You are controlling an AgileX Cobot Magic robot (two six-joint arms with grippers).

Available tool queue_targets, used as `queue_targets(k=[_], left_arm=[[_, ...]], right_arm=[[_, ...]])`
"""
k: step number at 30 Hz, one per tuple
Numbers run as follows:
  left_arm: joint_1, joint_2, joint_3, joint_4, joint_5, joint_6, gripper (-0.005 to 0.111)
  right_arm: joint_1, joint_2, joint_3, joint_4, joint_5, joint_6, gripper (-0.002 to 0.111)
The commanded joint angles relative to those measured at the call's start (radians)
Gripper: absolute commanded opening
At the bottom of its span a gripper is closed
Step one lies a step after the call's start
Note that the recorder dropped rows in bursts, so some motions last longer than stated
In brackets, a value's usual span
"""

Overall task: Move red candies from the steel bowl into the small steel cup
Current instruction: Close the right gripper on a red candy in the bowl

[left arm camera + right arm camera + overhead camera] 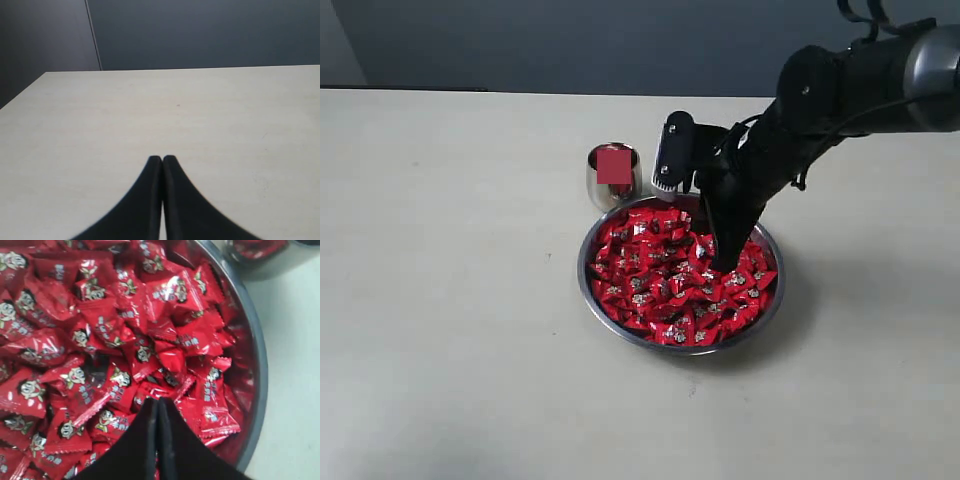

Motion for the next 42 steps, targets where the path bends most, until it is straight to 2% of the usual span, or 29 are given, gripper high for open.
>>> queue_targets(k=[1,11,15,18,24,29,42], left_arm=[[-0.005,-0.004,0.004,0.006,-0.002,-0.003,0.0],[-0.005,-0.004,0.004,0.006,-0.002,-0.003,0.0],[-0.005,-0.004,0.004,0.006,-0.002,-0.003,0.0],[-0.005,-0.004,0.004,0.006,-0.002,-0.003,0.0],[-0.005,-0.004,0.004,0.006,-0.002,-0.003,0.0],[-0.005,-0.004,0.004,0.006,-0.002,-0.003,0.0],[-0.005,-0.004,0.004,0.006,-0.002,-0.003,0.0]], right_arm=[[0.003,0.005,-0.04,0.015,0.061,-0.026,-0.001],[-0.015,0.129,-0.341,-0.056,0.442,0.015,-0.001],[-0.026,0.184,-0.396,-0.071,0.54,-0.05,-0.001],[-0.026,0.196,-0.404,-0.067,0.532,-0.079,-0.001],[-0.026,0.194,-0.404,-0.065,0.399,-0.031,-0.001],[-0.026,0.194,-0.404,-0.146,0.359,-0.033,-0.001],[0.013,0.221,-0.404,-0.183,0.36,-0.033,-0.001]])
